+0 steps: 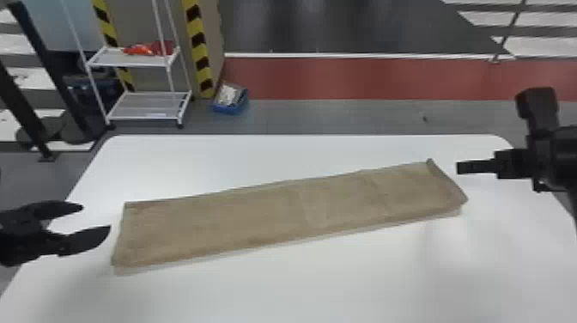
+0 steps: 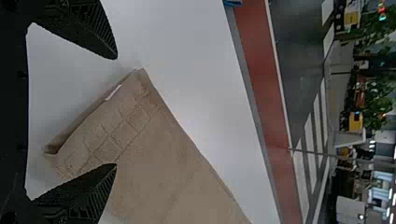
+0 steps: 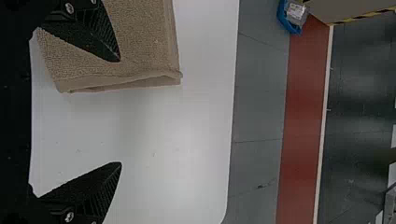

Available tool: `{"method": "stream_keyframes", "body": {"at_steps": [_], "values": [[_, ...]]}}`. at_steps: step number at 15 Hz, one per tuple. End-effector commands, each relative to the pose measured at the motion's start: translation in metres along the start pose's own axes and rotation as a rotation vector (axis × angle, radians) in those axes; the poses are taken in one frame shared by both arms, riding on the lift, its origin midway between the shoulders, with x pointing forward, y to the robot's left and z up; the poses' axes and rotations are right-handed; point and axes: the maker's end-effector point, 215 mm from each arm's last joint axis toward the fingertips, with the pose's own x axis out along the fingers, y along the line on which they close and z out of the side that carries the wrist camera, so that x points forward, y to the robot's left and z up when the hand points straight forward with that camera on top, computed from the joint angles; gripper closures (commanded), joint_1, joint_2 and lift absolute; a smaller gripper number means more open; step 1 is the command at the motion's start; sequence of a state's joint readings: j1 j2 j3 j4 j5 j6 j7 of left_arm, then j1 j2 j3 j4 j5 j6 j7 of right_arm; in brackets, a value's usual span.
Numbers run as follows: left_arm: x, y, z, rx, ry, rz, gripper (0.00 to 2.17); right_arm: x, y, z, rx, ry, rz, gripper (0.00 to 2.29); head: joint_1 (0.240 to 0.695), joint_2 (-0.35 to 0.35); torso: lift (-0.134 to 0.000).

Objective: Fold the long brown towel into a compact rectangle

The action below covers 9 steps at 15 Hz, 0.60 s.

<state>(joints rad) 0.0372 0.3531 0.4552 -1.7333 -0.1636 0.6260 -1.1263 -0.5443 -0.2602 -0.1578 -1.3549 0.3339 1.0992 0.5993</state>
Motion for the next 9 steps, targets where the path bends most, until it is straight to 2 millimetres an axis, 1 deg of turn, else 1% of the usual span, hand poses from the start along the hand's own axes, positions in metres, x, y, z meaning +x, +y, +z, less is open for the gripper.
{"method": "stream_keyframes", "body": {"at_steps": [1, 2, 3, 4, 6, 8, 9], "values": [[0.004, -0.003, 0.009, -0.077, -0.077, 0.018, 0.06, 0.003, -0.005, 0.007, 0.074, -0.05, 0.052, 0.1, 0.695, -0.004, -0.124], [0.006, -0.002, 0.011, -0.094, -0.094, 0.033, 0.06, 0.005, -0.006, 0.005, 0.117, -0.06, 0.078, 0.1, 0.695, -0.006, -0.124], [0.007, 0.001, 0.011, -0.115, -0.099, 0.056, 0.06, 0.008, 0.0, 0.004, 0.161, -0.067, 0.119, 0.1, 0.695, -0.008, -0.124], [0.009, 0.004, 0.013, -0.133, -0.106, 0.082, 0.06, 0.011, 0.003, 0.008, 0.195, -0.089, 0.156, 0.1, 0.695, -0.009, -0.124], [0.014, 0.001, 0.008, -0.209, -0.109, 0.082, 0.06, 0.011, -0.002, 0.015, 0.201, -0.121, 0.16, 0.1, 0.695, -0.003, -0.124], [0.022, -0.003, 0.003, -0.281, -0.078, 0.077, 0.08, 0.009, -0.011, 0.014, 0.202, -0.121, 0.149, 0.1, 0.695, -0.003, -0.124], [0.027, -0.005, -0.004, -0.325, -0.049, 0.087, 0.15, 0.008, -0.016, 0.009, 0.205, -0.113, 0.143, 0.1, 0.695, -0.008, -0.124]]}}
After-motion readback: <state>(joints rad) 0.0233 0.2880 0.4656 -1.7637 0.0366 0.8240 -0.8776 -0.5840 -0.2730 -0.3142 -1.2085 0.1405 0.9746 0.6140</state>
